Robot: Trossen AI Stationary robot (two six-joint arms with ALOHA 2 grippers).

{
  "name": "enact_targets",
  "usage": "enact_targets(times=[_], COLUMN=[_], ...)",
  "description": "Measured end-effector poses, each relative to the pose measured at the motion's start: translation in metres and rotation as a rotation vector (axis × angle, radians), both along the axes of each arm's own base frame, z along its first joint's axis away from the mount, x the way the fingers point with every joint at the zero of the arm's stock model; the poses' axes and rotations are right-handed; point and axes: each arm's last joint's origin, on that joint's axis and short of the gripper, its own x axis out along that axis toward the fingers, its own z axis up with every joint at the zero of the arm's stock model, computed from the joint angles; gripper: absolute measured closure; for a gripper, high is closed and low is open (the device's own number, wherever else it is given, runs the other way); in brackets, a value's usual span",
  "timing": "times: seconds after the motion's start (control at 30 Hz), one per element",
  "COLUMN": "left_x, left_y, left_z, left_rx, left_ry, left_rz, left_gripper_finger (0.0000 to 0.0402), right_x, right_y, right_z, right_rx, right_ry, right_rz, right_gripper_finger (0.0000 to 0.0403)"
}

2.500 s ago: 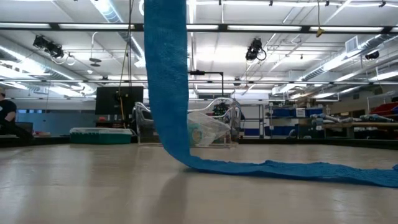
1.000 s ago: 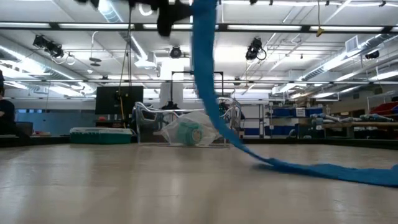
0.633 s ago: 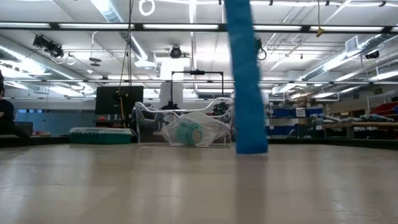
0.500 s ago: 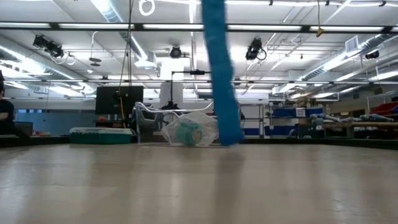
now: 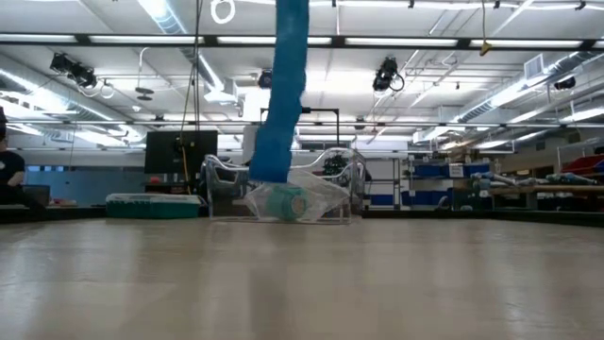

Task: Roll bandage
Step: Roll the blue bandage

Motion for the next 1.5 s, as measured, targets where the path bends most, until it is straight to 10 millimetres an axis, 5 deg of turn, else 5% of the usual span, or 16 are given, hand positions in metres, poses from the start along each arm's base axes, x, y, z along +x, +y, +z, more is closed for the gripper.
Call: enact_targets(times=[0.23,0.7,1.5], left_x=[0.009,0.065,0.067], left_y=[0.011,0.004,0.007], left_z=[-0.003,-0.028,-0.031], left_rx=[-0.154,-0.184,0.001], left_ry=[-0.007,0.065,0.084], left_rz=[0.066,-0.014,0.04], left_gripper_finger=[0.0179,0.0179,0.0179], right_x=[-0.003,-0.02,-0.022], right_y=[-0.011,-0.027,-0.024], right_z=[0.0,0.0,0.005], right_rx=[-0.033,-0.109,-0.055], right_ry=[0.019,0.09,0.049], right_rz=[0.169,0.323,0.207], right_gripper_finger=[0.0403,0.0403,0.0403])
